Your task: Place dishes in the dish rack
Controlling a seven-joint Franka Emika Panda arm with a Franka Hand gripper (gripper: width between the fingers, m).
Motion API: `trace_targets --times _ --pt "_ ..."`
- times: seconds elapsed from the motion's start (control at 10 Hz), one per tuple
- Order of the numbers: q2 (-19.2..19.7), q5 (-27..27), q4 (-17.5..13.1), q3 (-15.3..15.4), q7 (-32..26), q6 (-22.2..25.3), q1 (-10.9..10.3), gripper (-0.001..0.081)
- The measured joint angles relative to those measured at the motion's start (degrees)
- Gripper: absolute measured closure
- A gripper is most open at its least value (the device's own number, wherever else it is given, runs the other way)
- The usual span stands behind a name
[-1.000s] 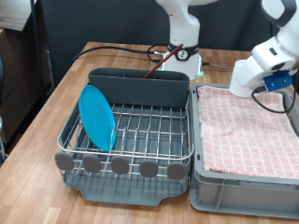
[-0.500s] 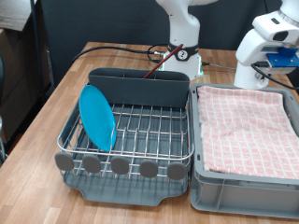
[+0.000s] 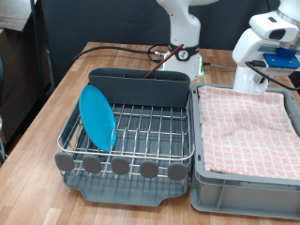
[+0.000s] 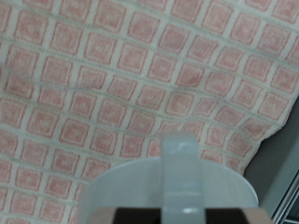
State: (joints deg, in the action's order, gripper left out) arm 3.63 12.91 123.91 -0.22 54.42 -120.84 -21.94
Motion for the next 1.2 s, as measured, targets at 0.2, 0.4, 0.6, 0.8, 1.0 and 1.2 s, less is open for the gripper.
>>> trace_targets --times 0.2,0.4,0.6,0.8,1.0,1.2 --pt "1.3 -1.0 -2.5 -2.2 -1.2 -1.2 1.3 0.0734" --pt "2.9 -1.8 -5.3 -4.1 -3.0 -2.1 2.6 0.0734" --pt "5.4 -2.9 -8.9 -5.6 -6.4 -2.2 3.9 0.0734" --pt "8.8 -3.4 -13.2 -6.7 -9.4 -2.2 5.0 0.0734" --pt "12.5 -3.7 -17.8 -7.5 -11.1 -1.8 5.8 0.0734" --pt "15.6 -3.6 -22.1 -8.2 -11.8 -0.5 6.0 0.0734"
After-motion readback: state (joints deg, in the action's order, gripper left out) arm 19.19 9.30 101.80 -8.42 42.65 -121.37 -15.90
